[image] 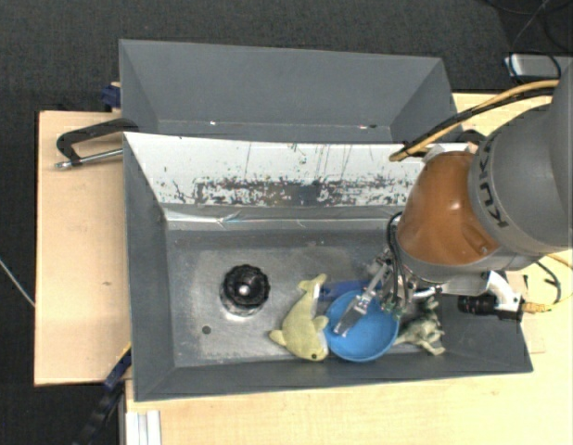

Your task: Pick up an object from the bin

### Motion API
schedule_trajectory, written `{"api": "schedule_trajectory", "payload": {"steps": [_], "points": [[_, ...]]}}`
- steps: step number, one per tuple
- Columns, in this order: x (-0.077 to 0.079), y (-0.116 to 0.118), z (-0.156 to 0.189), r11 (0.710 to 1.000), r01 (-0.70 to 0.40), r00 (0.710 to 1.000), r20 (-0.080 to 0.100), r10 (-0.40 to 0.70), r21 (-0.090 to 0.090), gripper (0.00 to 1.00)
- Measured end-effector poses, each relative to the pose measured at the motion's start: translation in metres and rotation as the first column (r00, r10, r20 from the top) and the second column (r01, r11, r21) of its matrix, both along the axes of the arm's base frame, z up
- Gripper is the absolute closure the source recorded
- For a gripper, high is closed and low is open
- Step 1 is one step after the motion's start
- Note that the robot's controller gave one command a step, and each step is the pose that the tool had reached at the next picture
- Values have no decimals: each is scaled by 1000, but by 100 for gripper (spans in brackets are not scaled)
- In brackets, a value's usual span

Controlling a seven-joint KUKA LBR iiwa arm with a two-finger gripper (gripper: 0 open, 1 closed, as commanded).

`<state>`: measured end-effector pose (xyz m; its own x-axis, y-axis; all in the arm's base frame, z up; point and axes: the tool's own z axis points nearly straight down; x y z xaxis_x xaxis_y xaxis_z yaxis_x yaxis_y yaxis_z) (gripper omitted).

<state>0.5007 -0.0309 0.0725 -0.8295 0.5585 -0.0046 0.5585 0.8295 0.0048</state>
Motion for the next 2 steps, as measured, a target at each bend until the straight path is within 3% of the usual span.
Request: {"api": "schedule_trajectory", "payload": {"steps": [1, 2], "points": [[1, 1, 1, 1000, -2, 1000, -2, 2, -1, 0], [2, 0, 3, 1000, -2, 1000, -5, 2, 0, 100]]}}
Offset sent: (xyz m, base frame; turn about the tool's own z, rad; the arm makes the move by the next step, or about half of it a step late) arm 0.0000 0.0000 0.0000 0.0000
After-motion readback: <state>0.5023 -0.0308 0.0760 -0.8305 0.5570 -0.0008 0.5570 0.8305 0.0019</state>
